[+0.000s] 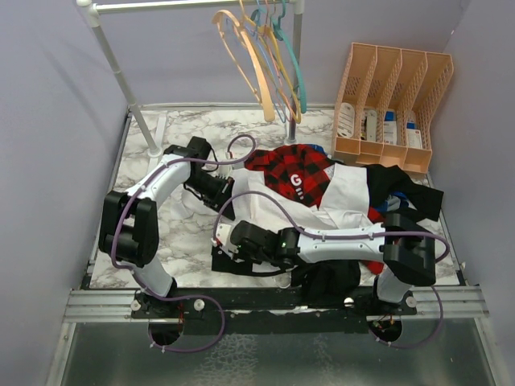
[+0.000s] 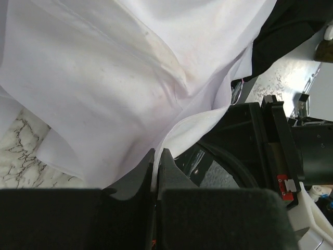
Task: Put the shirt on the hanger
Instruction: Hang the shirt on the hanger.
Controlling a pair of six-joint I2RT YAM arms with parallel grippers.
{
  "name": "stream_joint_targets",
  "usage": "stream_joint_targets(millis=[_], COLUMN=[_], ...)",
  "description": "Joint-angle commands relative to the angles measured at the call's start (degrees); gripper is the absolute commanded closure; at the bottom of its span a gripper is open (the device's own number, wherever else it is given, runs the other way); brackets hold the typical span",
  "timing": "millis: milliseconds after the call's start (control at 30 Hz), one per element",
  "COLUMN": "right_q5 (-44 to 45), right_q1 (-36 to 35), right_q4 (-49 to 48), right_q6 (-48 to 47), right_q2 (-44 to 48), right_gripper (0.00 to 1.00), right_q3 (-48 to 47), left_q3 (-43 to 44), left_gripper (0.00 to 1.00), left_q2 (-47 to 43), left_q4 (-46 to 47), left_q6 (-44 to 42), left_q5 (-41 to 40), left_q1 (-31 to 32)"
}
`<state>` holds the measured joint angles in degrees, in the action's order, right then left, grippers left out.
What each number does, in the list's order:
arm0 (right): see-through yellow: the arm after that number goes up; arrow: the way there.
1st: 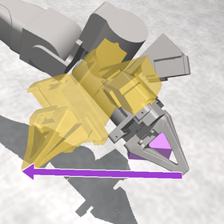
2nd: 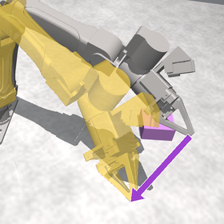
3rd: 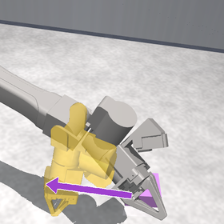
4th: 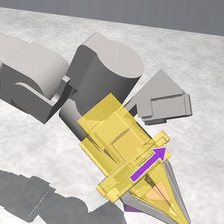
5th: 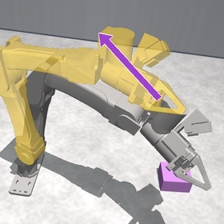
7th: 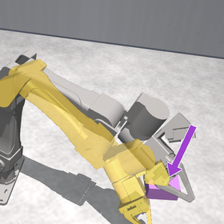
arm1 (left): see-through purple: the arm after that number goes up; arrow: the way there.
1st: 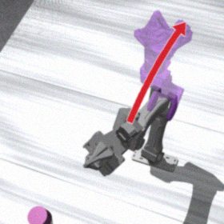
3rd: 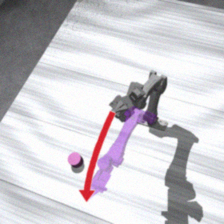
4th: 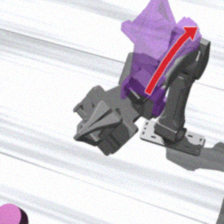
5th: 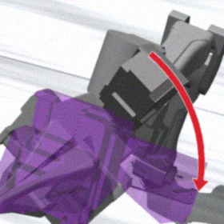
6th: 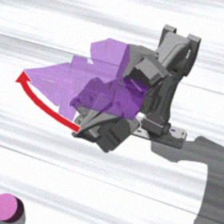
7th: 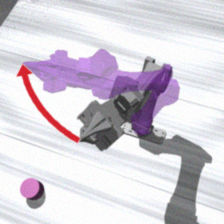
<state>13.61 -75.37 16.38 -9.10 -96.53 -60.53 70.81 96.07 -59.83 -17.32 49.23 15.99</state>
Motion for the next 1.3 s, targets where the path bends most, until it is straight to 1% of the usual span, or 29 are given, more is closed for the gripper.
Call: stream_joint_targets(millis=[0,133,267,433,600,667,733,767,833,933,1000,1067,1133,1267], right_q5=[-4.96,-2.96,0.84,3.27,6.67,4.37,-0.53,-1.64,-3.07,-8.26,-9.46,-8.71,-8.47,-9.18], right_q1=[2.8,3.81,3.82,3.79,4.18,6.35,10.0,11.29,13.02,17.29,18.74,19.62,20.64,22.9], right_q4=[2.14,4.66,7.67,10.92,15.94,18.33,20.08,20.28,20.79,20.38,19.19,18.58,17.33,14.53], right_q6=[12.35,24.55,32.45,38.12,43.54,46.73,49.29,50.26,51.59,53.33,54.34,55.29,55.94,58.16], right_q2=[2.97,6.52,10.85,14.95,16.9,17.43,17.71,18.0,18.6,19.22,19.87,20.66,21.74,22.85], right_gripper=[0.99,0.99,0.99,0.99,0.99,0.99,0.99,0.99,0.99,0.99,0.99,0.99,0.99,0.99], right_q3=[-3.98,-3.9,-4.29,-6.71,-11.2,-13.17,-14.33,-14.37,-13.88,-11.6,-10.06,-9.43,-9.26,-8.53], left_q3=[3.56,7.92,12.77,16.0,16.92,17.67,19.19,20.16,22.33,26.27,29.19,31.2,31.1,23.71], left_gripper=[1.0,1.0,1.0,1.0,1.0,1.0,1.0,1.0,1.0,1.0,1.0,1.0,1.0,1.0], left_q2=[-4.88,-6.68,-7.16,-7.92,-9.31,-10.0,-10.51,-10.67,-10.9,-11.25,-11.66,-12.58,-13.84,-15.85], left_q4=[-2.79,-4.07,-4.94,-2.66,0.54,1.13,1.51,1.62,2.09,2.64,2.79,2.33,0.57,-5.87], left_q6=[-2.42,-2.03,-1.06,0.61,3.48,3.99,4.57,4.91,5.98,8.22,9.52,9.47,7.54,-0.43], left_q5=[6.21,5.45,3.85,0.27,-0.16,0.02,-0.14,-0.29,-0.84,-0.66,1.17,2.48,4.01,11.05], left_q1=[-0.81,-1.33,-1.33,-1.4,-1.4,-1.44,-1.41,-1.4,-1.4,-1.33,-1.23,-0.89,-0.29,0.35])
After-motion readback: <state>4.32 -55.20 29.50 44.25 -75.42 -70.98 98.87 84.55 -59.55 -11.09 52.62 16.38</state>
